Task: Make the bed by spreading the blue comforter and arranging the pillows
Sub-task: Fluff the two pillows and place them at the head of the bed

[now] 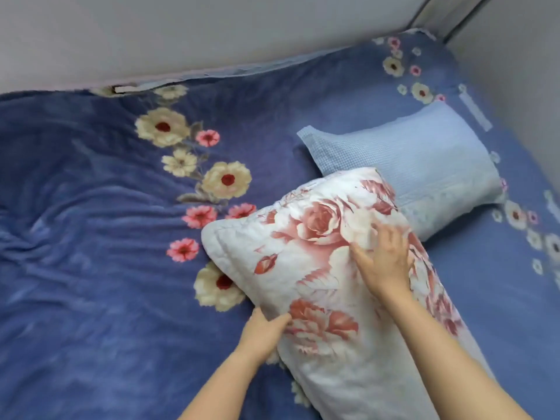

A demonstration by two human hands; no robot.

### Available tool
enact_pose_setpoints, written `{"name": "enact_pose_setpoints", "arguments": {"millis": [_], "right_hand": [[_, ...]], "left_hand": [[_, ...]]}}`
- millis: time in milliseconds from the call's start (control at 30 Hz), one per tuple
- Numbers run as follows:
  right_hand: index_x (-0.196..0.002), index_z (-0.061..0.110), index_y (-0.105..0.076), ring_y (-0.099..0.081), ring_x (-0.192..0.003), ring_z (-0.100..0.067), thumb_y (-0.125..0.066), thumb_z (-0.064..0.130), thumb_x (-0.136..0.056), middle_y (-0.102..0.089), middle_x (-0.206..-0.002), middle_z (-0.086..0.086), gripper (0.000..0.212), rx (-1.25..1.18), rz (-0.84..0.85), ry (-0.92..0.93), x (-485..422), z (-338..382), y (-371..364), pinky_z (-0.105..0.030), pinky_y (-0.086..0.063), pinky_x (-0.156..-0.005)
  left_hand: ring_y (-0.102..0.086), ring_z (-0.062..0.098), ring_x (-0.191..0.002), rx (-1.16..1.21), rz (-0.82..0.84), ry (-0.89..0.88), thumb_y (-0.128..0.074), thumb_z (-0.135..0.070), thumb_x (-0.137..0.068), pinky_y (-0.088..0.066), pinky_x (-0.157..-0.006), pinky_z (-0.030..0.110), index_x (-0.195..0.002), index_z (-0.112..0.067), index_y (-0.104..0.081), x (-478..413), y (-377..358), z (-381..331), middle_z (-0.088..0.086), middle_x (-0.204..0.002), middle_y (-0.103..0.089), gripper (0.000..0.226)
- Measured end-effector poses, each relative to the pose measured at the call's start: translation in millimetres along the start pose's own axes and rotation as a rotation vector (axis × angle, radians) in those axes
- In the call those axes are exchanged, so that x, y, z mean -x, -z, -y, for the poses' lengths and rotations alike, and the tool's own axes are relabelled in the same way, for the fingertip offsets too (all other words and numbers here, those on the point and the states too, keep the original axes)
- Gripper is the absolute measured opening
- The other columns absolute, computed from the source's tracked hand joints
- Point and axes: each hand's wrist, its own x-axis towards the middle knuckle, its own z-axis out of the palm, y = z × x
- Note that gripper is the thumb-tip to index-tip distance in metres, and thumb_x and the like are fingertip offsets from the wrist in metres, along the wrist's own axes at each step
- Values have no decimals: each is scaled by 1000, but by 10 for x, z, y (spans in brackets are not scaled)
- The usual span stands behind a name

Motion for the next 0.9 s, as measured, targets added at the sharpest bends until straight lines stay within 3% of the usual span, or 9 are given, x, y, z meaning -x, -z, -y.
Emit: {"name": "enact_pose_setpoints", "arguments": {"millis": [67, 133, 233, 367, 467, 533, 600, 733, 900], "right_hand": [[-141, 15, -40, -31, -135, -33, -58, 62, -78, -40, -145, -12, 81, -40, 64, -171, -63, -476, 137, -50, -25, -111], [-145, 20, -34, -27, -138, -31, -55, 71, -75, -33, -151, -9, 89, -134, 126, -278, -80, -850, 206, -50, -22, -112], [-148, 22, -29, -28, -140, -33, -43, 82, -73, -34, -153, -7, 98, -169, 218, -356, -92, -1285, 201, -58, -18, -111], [-135, 9, -48, -45, -124, -42, -24, 92, -70, -51, -137, -19, 108, -114, 337, -528, -127, -1660, 143, -59, -24, -107], [-101, 0, -60, -56, -99, -41, -39, 76, -83, -61, -105, -23, 81, -202, 194, -466, -119, -1573, 242, -45, -43, -83], [-66, 3, -52, -53, -74, -35, -51, 65, -86, -55, -70, -15, 65, -334, 25, -405, -81, -1405, 339, -41, -44, -68], [-49, 8, -41, -45, -60, -30, -59, 54, -87, -43, -52, -7, 62, -449, -64, -349, -35, -1141, 464, -39, -41, -60], [-45, 8, -38, -44, -55, -28, -63, 44, -89, -40, -48, -8, 62, -576, 14, -140, -78, -197, 583, -42, -41, -60], [-63, 7, -63, -59, -69, -29, -56, 53, -89, -63, -67, -12, 54, -617, 303, 121, -158, 1222, 530, -41, -48, -69]], "left_hand": [[-64, 16, -103, 214, 38, 148, -72, -46, -62, -54, -85, 33, -122, -19, -59, -2, -460, 182, -3, -118, -66, 67], [-62, 12, -94, 299, 3, 181, -72, -32, -73, -50, -68, 25, -121, -17, -59, 34, -771, 266, 0, -114, -66, 53], [-62, 15, -93, 376, -58, 177, -67, -20, -79, -46, -63, 27, -119, -20, -60, 90, -1017, 338, 0, -110, -67, 40], [-62, 19, -87, 417, -108, 175, -65, -20, -81, -47, -58, 27, -108, -22, -65, 146, -1241, 385, 1, -100, -68, 28], [-67, 21, -92, 504, -250, 123, -68, -24, -72, -56, -70, 33, -106, -23, -69, 208, -1341, 413, 1, -101, -74, 33], [-70, 22, -93, 593, -348, 89, -68, -21, -74, -56, -78, 34, -102, -20, -72, 335, -1290, 412, 0, -97, -76, 29], [-71, 20, -92, 662, -417, 47, -67, -16, -78, -56, -79, 33, -102, -18, -72, 517, -1181, 397, 0, -96, -77, 25], [-72, 23, -92, 803, -610, -54, -65, -14, -81, -56, -85, 39, -101, -16, -73, 931, -642, 246, 2, -94, -77, 22], [-68, 22, -97, 811, -882, -226, -65, -25, -80, -54, -90, 42, -99, -22, -72, 1224, 394, -49, 1, -99, -75, 21]]}}
